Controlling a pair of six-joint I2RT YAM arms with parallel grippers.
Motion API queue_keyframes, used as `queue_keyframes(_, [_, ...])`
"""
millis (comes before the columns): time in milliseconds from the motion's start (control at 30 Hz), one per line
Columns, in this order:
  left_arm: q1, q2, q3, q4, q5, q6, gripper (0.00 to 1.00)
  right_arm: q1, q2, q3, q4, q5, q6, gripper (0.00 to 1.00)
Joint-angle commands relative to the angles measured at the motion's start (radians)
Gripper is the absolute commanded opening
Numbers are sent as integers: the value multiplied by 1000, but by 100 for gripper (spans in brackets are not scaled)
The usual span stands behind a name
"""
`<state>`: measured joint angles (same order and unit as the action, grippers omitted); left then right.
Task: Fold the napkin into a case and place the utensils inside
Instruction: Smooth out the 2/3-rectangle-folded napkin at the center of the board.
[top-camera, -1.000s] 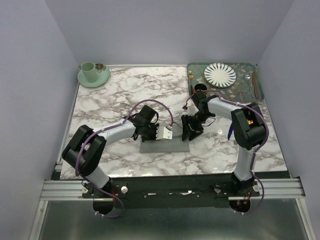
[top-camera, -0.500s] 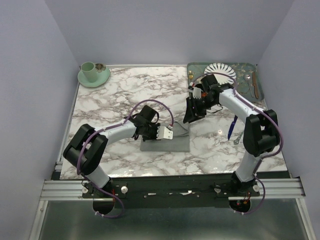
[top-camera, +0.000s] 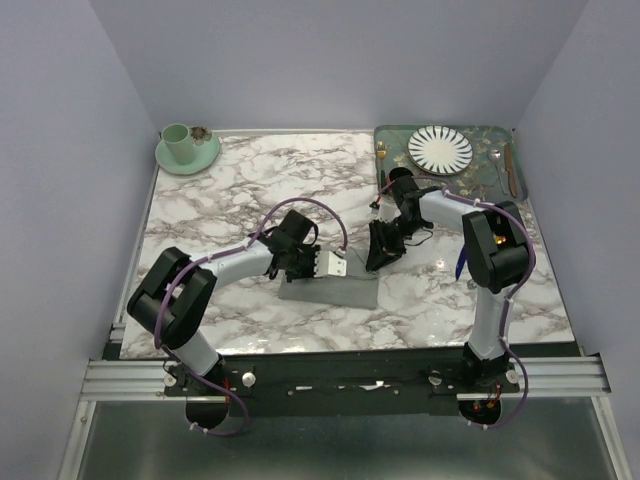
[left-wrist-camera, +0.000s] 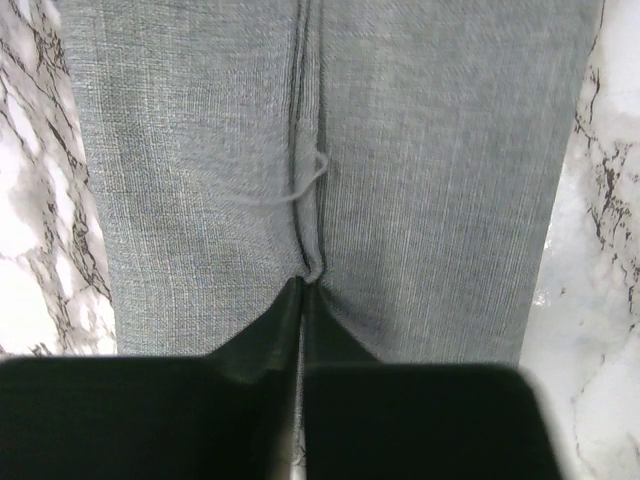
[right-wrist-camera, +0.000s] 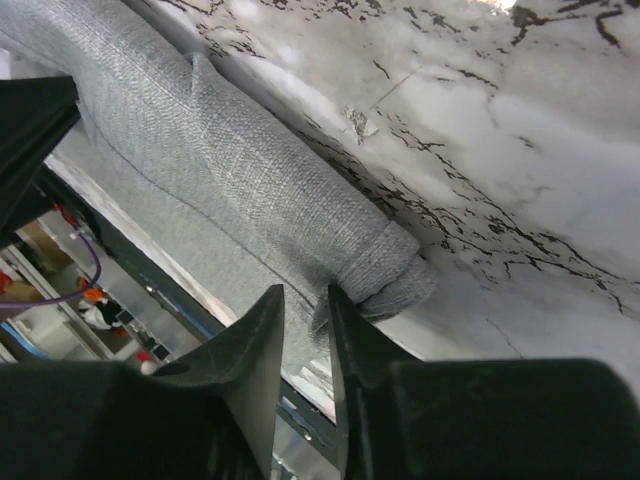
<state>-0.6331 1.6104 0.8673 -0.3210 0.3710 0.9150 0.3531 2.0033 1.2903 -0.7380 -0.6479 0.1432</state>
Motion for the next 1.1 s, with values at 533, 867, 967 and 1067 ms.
queue_keyframes(533, [223, 120, 1, 824, 510, -1740, 66, 78, 18, 46, 26, 339, -114, 21])
queue_keyframes(867, [288, 367, -34, 912, 391, -1848, 45, 78, 37, 83, -17, 372, -126, 21])
queue_keyframes(967, [364, 378, -62, 846, 402, -1799, 44, 80, 41, 86, -31, 393, -136, 21])
queue_keyframes(1067, [433, 378, -94, 806, 434, -1771, 46, 78, 46, 95, -46, 396, -172, 21])
